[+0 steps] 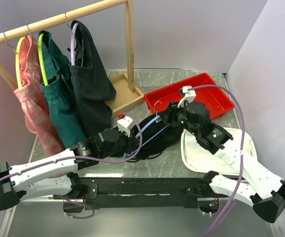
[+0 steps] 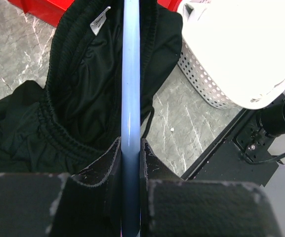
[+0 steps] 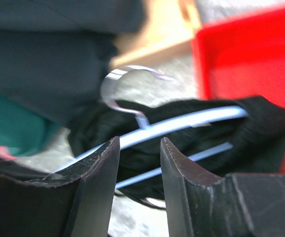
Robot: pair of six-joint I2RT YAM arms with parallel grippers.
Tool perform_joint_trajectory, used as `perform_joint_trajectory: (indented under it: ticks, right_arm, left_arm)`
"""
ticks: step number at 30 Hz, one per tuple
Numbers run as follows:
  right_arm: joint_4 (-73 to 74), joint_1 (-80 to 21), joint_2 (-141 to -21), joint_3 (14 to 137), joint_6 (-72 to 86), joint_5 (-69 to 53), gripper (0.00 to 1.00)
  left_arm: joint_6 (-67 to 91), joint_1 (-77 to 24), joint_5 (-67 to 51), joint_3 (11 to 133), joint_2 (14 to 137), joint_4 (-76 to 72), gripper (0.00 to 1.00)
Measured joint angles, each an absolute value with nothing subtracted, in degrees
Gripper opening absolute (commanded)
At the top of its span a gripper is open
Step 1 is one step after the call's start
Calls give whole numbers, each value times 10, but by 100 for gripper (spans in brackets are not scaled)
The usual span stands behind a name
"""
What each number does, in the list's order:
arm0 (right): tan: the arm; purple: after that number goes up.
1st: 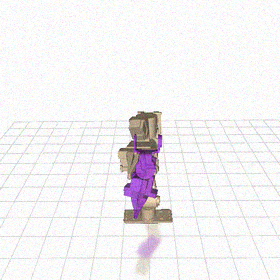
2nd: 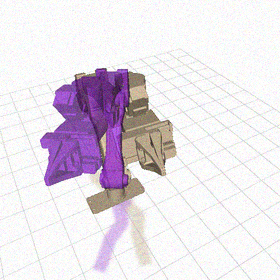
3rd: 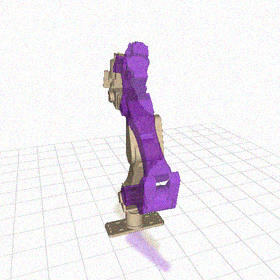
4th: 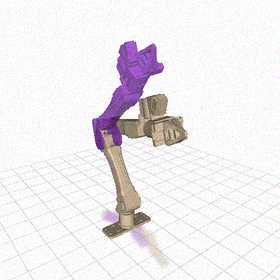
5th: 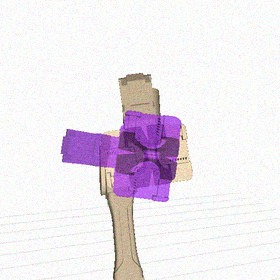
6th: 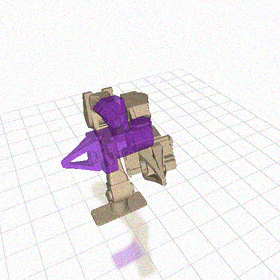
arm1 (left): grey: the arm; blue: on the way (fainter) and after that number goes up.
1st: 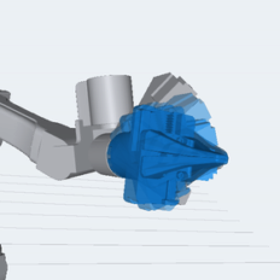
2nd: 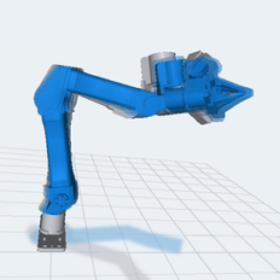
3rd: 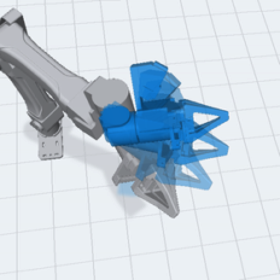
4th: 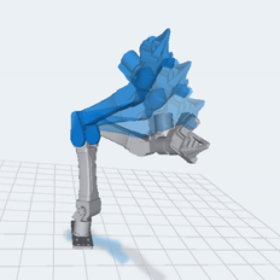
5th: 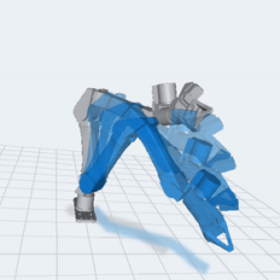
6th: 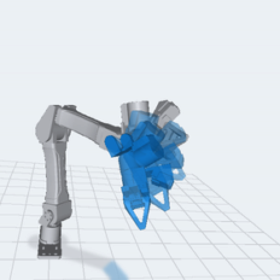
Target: Place the shorts on the hanger
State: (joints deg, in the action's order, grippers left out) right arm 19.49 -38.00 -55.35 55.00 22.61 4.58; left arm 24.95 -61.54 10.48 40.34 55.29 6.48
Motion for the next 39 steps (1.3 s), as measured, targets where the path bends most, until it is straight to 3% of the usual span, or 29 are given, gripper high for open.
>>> perform_joint_trajectory:
  ticks: [22, 26, 27, 28, 30, 31, 32, 33, 34, 36, 37, 39]
  right_arm:
    - [16, -399, -601, 481, 182, 80, 47]
    - [-6, -399, -611, 468, 179, 80, 42]
    - [-10, -399, -613, 465, 178, 80, 39]
    - [-10, -399, -615, 463, 177, 80, 30]
    - [-16, -399, -616, 458, 175, 80, 18]
    - [-17, -399, -616, 455, 173, 80, 6]
    - [-20, -399, -616, 453, 171, 83, 1]
    - [-24, -399, -616, 449, 167, 83, 0]
    - [-25, -399, -615, 447, 161, 84, 0]
    - [-33, -399, -615, 445, 157, 89, 0]
    - [-35, -399, -614, 445, 157, 90, 0]
    - [-43, -399, -609, 437, 158, 90, 0]
  left_arm:
    - [249, -615, 94, 457, 593, 94, 1]
    - [249, -615, 92, 468, 600, 104, 1]
    - [249, -615, 91, 471, 601, 106, 2]
    - [249, -615, 91, 473, 602, 108, 2]
    - [249, -615, 90, 475, 603, 111, 7]
    - [249, -615, 90, 476, 603, 113, 10]
    - [250, -615, 91, 477, 603, 115, 21]
    - [252, -615, 91, 479, 604, 118, 29]
    - [253, -614, 92, 483, 605, 119, 45]
    - [255, -613, 95, 494, 609, 123, 55]
    - [263, -613, 97, 502, 611, 129, 67]
    - [273, -613, 107, 517, 612, 144, 70]
